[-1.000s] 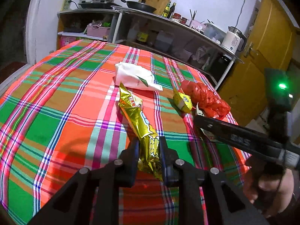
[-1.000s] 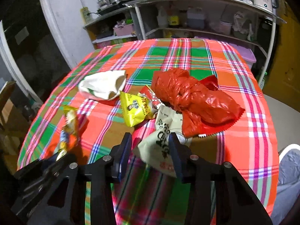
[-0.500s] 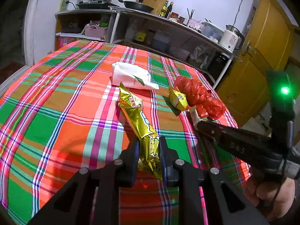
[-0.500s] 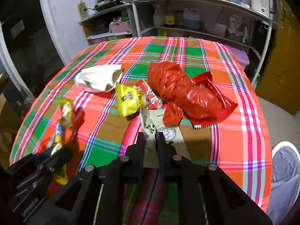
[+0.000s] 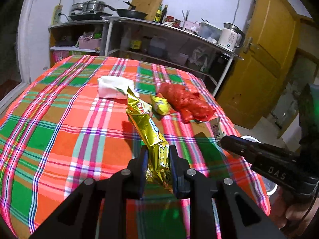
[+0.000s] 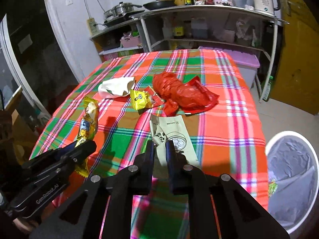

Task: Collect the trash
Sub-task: 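Grasp the gold snack wrapper with the left tool while the right tool grasps the beige packet, then carry the gold wrapper and beige packet over the bin and open both tools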

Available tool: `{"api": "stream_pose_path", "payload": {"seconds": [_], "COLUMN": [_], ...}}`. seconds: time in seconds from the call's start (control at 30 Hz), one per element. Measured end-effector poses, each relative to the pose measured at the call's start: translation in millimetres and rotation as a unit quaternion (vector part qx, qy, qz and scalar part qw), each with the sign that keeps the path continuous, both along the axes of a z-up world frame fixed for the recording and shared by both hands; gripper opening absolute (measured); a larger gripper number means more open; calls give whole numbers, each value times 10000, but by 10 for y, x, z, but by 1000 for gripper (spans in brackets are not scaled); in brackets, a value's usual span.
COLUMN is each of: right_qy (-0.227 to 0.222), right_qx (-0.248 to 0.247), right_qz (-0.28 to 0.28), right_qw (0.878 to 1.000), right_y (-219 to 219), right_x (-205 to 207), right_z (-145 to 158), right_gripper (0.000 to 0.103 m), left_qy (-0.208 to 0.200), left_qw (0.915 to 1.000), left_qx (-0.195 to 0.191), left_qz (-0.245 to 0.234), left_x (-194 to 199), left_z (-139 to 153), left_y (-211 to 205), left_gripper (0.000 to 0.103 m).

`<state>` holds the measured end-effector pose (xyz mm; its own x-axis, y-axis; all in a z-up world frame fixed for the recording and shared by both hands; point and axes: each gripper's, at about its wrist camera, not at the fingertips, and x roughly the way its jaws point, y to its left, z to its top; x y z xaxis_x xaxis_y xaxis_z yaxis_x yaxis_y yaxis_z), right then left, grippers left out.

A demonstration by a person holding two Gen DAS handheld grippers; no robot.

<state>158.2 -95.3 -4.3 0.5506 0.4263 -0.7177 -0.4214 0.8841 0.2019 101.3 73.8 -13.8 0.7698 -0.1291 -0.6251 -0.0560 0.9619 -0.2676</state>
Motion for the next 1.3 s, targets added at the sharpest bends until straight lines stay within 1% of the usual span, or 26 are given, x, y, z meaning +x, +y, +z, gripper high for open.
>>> {"api": "stream_pose_path", "payload": {"seconds": [0.33,0.67,0.97,1.3], "right_qy": [-245,-473,-568,-536], "right_qx": [251,442,540,624], "right_qz": [-245,-606,-973,-1335], "right_qw": [9991,9961,9922,9876], "right_y": [-478,-976,-1359,-1713], "right_x": [-309,-574,-683,-712], "right_z": [212,379,425,384], "right_gripper": [13,13,13,13], "left_qy": [-177,-316,-350,-360], "left_qw": [9993,9967,9931,9887], "left_qx": [232,370,411,444], "left_qz": [-249,-649,-1037,-1384], "left_x": [-194,-252,-232,-159], "left_z": [243,401,453,476], "left_y": [-357,-769,-1124,-1493], "left_gripper": [21,21,21,21]}}
